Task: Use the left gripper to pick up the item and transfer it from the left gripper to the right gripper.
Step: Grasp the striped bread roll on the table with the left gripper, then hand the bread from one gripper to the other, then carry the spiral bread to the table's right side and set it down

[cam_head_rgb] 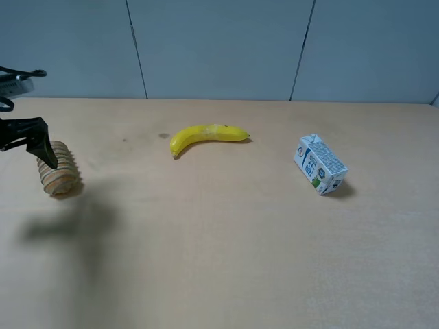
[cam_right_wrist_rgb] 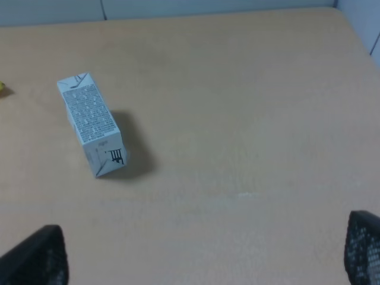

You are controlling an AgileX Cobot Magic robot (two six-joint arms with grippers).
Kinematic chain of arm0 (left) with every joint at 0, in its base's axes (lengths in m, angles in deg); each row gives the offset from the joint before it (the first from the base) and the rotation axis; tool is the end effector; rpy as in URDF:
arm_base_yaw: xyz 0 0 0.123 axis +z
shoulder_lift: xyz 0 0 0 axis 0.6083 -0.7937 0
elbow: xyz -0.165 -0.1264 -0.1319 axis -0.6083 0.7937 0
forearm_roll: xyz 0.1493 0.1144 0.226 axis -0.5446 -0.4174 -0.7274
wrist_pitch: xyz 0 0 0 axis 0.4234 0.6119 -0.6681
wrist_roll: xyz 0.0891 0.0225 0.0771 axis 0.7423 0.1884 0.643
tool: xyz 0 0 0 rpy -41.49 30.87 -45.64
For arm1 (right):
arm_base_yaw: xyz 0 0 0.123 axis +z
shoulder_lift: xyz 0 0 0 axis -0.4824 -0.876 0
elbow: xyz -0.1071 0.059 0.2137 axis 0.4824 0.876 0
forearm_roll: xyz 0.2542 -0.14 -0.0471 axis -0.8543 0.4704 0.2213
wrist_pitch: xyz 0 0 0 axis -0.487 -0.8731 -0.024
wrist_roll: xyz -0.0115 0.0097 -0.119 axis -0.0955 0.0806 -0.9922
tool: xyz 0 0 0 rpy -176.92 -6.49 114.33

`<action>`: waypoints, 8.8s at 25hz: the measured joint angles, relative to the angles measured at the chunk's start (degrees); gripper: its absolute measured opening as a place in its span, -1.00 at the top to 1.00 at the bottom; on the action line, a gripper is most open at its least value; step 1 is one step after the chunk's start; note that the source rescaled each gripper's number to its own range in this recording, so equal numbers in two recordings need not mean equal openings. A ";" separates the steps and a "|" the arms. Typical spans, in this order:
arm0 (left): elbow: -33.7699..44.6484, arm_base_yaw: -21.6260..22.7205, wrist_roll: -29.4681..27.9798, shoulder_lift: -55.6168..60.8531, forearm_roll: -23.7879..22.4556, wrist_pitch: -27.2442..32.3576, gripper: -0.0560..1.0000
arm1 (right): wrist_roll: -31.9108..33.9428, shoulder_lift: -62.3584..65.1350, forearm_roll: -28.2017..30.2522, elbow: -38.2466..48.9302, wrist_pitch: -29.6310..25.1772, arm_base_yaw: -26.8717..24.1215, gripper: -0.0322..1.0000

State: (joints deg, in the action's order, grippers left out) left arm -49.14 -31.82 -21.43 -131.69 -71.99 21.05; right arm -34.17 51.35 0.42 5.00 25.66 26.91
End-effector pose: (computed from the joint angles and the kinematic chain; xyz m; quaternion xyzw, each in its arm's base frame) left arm 0.3184 0.0251 0.0931 -0.1519 0.9793 -0.0340 0.1295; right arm 0.0998 -0.0016 0.2877 0.0306 0.8430 0.0102 0.5370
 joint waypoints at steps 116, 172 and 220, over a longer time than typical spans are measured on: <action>-18.08 -50.03 65.84 2.55 6.31 5.29 0.87 | 0.00 -0.62 -1.21 0.00 0.00 0.00 -1.00; -18.01 -52.71 65.96 -2.50 12.28 -4.88 0.55 | -60.85 -69.75 -73.64 -6.06 2.16 8.69 0.77; 11.04 -52.71 9.90 60.90 -7.53 27.98 -0.95 | -60.85 -69.75 -71.56 -6.06 2.61 8.69 0.87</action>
State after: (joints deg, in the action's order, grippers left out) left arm -38.10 -84.53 -11.52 -70.79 -79.53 49.03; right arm -95.02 -18.40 -71.13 -1.06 28.26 35.60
